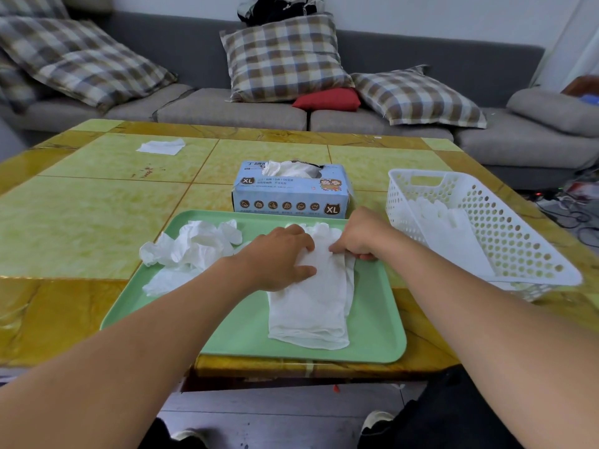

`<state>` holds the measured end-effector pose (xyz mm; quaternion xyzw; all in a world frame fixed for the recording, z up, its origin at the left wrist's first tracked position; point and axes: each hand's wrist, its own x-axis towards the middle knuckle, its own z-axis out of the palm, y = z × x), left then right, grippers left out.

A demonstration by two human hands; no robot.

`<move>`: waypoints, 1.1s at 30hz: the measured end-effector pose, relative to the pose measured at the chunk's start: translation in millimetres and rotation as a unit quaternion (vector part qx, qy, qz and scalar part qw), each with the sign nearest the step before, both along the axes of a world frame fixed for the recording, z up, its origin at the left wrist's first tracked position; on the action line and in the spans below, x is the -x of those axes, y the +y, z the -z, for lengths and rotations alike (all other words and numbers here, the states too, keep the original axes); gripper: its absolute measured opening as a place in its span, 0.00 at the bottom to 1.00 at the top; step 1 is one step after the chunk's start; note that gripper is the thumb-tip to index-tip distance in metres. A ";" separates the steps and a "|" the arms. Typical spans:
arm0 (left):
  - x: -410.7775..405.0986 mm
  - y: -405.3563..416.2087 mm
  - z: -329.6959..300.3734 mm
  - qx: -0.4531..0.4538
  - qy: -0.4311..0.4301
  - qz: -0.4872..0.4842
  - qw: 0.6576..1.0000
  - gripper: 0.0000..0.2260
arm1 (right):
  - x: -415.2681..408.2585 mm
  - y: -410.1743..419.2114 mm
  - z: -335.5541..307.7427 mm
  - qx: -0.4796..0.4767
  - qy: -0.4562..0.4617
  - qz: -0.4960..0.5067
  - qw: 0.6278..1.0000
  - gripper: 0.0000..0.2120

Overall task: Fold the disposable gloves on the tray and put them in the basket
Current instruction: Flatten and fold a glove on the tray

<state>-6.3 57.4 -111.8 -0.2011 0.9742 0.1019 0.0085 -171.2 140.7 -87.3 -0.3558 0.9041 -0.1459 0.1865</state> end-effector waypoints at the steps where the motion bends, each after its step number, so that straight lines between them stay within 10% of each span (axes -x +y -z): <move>1: 0.0 -0.2 0.2 -0.008 -0.003 0.005 1.000 0.22 | 0.6 0.5 -0.8 0.003 -0.004 0.000 1.000 0.15; 13: -1.1 -5.6 4.1 -0.077 0.000 0.068 0.995 0.27 | -0.1 13.0 4.5 0.095 0.037 -0.027 0.994 0.11; 21: 2.7 -20.7 7.0 -0.073 0.126 -0.153 0.977 0.13 | 2.4 -3.0 16.0 0.054 0.033 0.006 0.998 0.12; 33: 17.3 -19.5 9.3 -0.118 0.153 -0.216 0.957 0.09 | -6.7 -20.2 18.3 0.147 0.013 -0.033 0.989 0.24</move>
